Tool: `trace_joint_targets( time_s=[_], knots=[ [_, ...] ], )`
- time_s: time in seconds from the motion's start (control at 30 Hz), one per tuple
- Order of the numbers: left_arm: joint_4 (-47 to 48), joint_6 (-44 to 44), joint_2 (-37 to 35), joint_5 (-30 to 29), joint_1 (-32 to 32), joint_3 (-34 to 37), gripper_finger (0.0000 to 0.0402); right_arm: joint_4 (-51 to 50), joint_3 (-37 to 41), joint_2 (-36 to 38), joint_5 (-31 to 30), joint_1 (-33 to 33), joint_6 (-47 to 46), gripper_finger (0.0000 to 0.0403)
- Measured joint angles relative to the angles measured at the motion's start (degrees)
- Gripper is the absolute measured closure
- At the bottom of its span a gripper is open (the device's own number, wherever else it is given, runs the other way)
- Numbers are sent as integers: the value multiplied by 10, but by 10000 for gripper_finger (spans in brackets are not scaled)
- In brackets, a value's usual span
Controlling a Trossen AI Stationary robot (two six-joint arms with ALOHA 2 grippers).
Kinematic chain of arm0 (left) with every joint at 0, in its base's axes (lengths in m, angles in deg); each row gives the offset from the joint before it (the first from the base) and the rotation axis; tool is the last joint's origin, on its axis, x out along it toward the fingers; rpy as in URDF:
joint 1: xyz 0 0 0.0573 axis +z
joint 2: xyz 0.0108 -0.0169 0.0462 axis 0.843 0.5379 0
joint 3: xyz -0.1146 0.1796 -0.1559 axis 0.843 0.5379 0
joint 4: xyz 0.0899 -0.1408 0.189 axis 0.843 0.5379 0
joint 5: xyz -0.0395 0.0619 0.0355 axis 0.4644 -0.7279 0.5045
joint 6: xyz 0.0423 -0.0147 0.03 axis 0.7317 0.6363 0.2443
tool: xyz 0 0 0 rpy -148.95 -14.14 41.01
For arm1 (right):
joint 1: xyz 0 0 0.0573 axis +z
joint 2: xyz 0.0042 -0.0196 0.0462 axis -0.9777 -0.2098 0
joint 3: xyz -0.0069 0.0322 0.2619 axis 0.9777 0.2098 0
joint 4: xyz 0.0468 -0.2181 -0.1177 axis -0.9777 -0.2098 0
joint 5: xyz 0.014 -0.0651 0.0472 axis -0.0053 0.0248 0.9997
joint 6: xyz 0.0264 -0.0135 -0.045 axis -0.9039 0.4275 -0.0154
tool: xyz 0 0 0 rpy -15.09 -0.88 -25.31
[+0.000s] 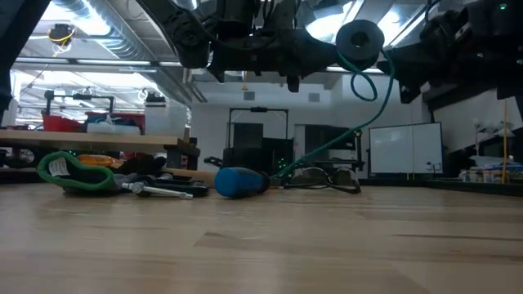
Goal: Coil cords
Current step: Coil the wire in the cable spool
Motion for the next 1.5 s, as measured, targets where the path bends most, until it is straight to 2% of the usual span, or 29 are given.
trace_joint_targets(
  time_s=[0.5,1.03,1.2,1.5],
  knots=[
    [14,8,0,3,0,0,401,5,-35,-65,53,0,0,281],
    [13,9,0,1,0,1,401,4,-36,-65,69,0,0,281],
    [12,9,0,-4,0,1,401,4,-37,-65,96,0,0,281],
    [12,11,0,-2,0,1,401,4,-37,-65,79,0,0,281]
  ],
)
